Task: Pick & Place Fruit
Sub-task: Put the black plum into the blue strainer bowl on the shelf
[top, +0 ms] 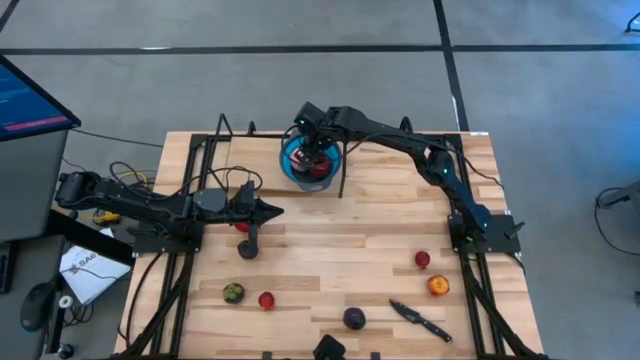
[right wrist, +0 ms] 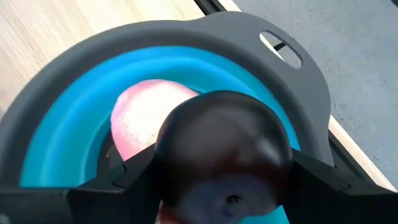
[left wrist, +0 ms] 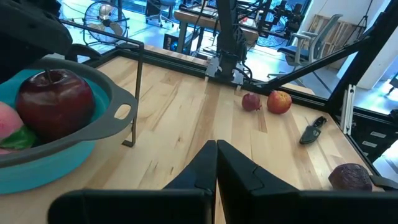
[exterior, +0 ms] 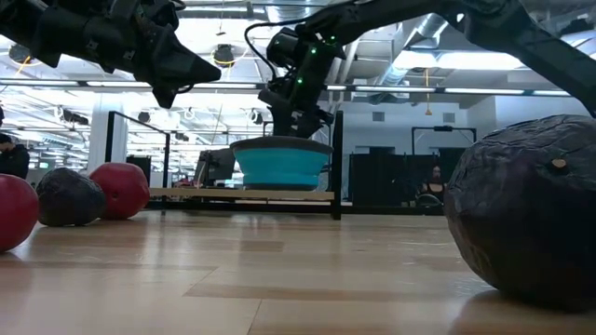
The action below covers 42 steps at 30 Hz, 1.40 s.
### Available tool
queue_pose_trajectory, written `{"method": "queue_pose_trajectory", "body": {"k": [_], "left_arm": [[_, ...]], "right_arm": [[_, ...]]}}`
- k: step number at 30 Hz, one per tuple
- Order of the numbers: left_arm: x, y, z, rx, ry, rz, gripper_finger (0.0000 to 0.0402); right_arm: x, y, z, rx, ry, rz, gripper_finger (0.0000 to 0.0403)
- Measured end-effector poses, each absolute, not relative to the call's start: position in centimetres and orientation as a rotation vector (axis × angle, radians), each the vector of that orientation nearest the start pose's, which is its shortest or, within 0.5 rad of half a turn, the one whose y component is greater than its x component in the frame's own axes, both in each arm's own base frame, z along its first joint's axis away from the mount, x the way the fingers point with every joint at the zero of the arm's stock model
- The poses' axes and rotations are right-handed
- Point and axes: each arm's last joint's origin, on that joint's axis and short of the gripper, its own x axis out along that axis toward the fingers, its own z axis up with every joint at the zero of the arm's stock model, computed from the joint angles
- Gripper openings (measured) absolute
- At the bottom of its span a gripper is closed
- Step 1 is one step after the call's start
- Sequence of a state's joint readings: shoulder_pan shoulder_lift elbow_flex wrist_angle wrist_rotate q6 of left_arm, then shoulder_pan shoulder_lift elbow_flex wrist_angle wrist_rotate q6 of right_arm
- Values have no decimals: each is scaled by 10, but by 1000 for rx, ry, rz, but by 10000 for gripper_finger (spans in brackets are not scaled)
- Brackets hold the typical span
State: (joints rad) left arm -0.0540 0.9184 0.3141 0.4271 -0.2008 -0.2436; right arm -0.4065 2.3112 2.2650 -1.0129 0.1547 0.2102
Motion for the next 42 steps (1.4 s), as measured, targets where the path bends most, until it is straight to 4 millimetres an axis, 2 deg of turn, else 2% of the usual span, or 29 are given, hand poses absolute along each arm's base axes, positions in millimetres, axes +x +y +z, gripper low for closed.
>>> {"method": "queue_pose_trajectory", "body": {"k": [14, 25, 34, 42], "left_arm": [[190, -4, 207, -220, 157, 167, 2], [190, -4, 207, -220, 157, 167, 2], [190, -5, 207, -220, 157, 167, 2], [190, -4, 207, -220, 157, 167, 2]], "right_arm": [[452, -201, 264, 318, 993, -624, 257], [450, -201, 263, 328, 1004, -630, 282], [448, -202, 246, 338, 1046, -645, 284], [451, -202, 252, 327, 995, -638, 284]]}}
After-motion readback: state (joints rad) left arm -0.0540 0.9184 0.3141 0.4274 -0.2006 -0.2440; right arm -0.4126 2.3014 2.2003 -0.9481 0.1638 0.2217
